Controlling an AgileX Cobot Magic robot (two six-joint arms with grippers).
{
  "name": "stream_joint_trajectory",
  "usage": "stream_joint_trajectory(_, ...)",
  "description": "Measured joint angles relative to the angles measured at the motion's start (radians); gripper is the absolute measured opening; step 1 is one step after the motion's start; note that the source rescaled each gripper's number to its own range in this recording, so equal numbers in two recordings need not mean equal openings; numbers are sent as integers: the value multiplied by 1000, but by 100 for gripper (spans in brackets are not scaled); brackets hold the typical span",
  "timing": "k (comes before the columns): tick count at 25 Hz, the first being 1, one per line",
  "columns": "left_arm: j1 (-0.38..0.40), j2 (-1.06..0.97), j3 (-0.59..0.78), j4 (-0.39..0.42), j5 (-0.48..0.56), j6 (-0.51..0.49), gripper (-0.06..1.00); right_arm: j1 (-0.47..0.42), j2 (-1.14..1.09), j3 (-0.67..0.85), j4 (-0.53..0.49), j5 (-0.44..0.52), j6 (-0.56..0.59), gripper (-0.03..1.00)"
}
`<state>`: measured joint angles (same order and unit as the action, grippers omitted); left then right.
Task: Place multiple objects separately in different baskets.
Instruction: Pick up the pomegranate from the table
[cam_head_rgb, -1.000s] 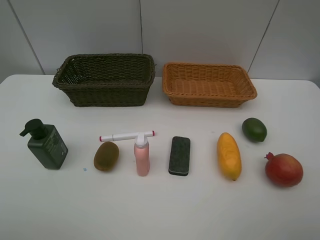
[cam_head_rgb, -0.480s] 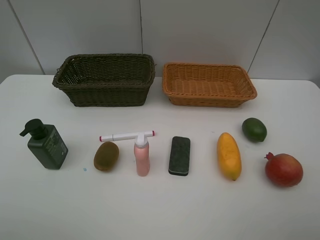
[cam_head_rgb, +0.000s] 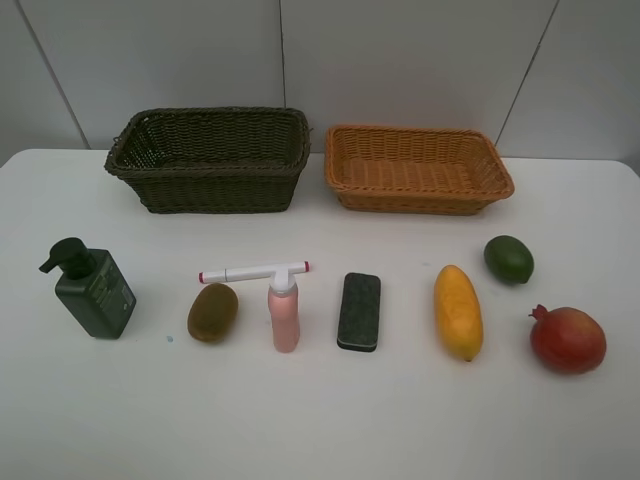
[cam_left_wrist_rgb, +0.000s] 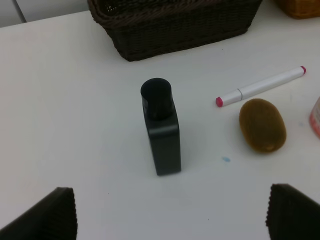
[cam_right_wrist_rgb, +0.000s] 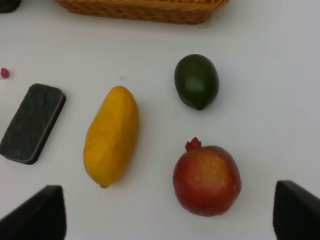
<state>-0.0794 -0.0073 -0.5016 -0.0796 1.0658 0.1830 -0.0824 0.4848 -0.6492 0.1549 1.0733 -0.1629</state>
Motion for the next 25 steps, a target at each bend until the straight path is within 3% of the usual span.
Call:
stream_joint_trajectory(6,0,0,0,0,0,0,100,0,233,-103,-39,18,39,100)
stream_joint_trajectory(13,0,0,0,0,0,0,100,0,479,-120,-108,10,61,100)
stream_joint_trajectory(25,0,0,0,0,0,0,100,-2,790,-121,-171,-124,62,100)
